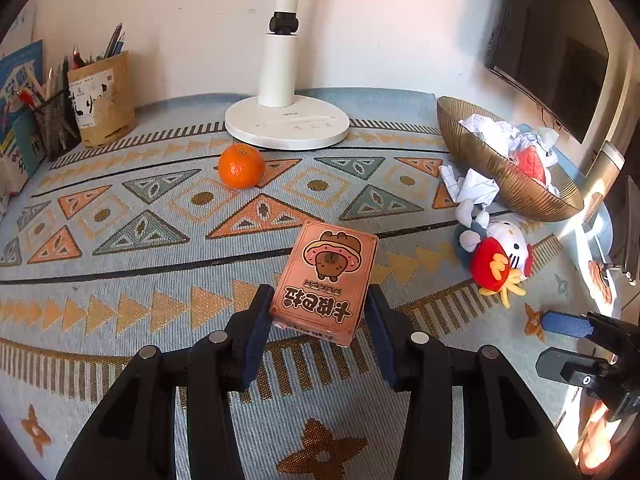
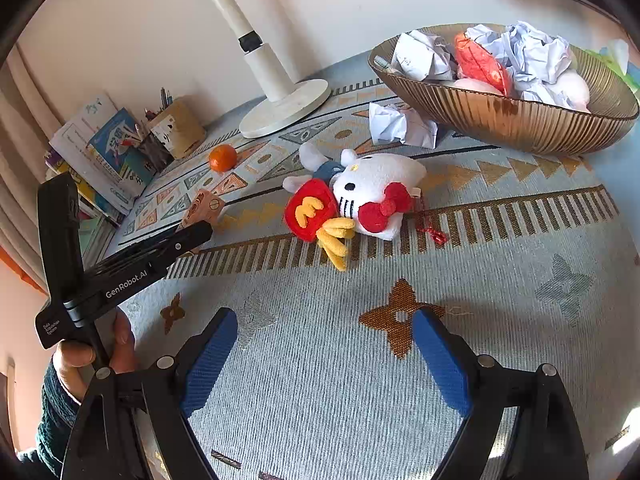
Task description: Organize objects
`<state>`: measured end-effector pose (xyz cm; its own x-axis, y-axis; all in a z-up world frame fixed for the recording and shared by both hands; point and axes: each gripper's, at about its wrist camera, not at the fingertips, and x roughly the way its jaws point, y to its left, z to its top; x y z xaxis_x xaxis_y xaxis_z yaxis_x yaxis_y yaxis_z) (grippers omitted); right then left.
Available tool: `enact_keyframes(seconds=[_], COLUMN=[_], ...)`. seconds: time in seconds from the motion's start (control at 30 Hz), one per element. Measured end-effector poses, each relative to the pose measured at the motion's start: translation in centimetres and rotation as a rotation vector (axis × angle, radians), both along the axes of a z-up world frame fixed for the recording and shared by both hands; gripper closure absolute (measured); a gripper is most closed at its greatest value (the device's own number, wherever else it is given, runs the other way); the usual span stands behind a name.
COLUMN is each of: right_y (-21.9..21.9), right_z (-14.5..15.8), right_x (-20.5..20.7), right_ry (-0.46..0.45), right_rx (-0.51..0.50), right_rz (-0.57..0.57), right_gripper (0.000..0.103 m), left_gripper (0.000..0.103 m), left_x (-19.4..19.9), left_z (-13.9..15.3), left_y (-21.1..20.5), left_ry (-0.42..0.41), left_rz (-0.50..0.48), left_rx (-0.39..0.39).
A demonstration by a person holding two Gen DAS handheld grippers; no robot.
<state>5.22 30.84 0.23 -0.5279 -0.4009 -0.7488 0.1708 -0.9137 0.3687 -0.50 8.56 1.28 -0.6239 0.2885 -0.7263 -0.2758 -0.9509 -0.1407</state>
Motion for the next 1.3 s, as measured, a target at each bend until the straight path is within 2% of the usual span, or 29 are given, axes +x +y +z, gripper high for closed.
enact_keyframes(seconds=[0.13,0.3,0.4,0.47,0.6,0.7,0.8,0.83,1.07,1.17,1.3], right_y=[0.2,2.2,2.3,1.3,-1.1,-2.3,-2.7,-2.7,-1.6,-0.6,3.2], right_z=[0.1,0.6,1.1,1.6,1.5,0.6,0.0,0.0,1.4,3.8,9.8], right_x=[-0.1,-0.9,-2.4,-3.5,-6.2,-7.8,-7.8,-7.6,-3.9,-2.0,-1.1], right_ry=[-0.007,0.002,-0.006,0.008,0.045,0.05,0.059,0.066,0.086,0.135,0.269], right_rx=[0.004,0.035,0.042,0.103,0.322,0.379,0.344,0.338,0.234,0.222,0.232], right_rz=[0.004,-0.05,-0.028,-0.001,0.043,0.106,0.106,0.09,0.03,0.011,-0.116], right_gripper=[0.014,0.014,0.014,0.014,0.014,0.014,0.03,0.032,0.035,0.035,0.035], left_gripper=[0.06,0.06,0.06,0.06,0.06,0.06,0.06,0.06,0.06,0.06,0.06], left_x=[-0.2,-0.1,-0.1,-0.1,0.0,0.1,0.1,0.2,0.3,0.7,0.5], left_z=[-0.1,-0.1,-0.1,-0.1,0.0,0.1,0.1,0.1,0.3,0.9,5.0], left_y=[-0.3,-0.4,-0.4,-0.4,-0.5,-0.5,-0.5,-0.5,-0.4,0.3,2.6], left_ry=[-0.011,-0.013,-0.013,-0.013,-0.007,-0.005,-0.005,-0.003,0.006,0.026,0.074], left_rz=[0.002,-0.004,-0.01,-0.013,-0.019,-0.024,-0.026,-0.026,-0.025,-0.037,-0.123], left_rx=[0.016,0.026,0.034,0.04,0.05,0.055,0.058,0.06,0.056,0.046,0.145])
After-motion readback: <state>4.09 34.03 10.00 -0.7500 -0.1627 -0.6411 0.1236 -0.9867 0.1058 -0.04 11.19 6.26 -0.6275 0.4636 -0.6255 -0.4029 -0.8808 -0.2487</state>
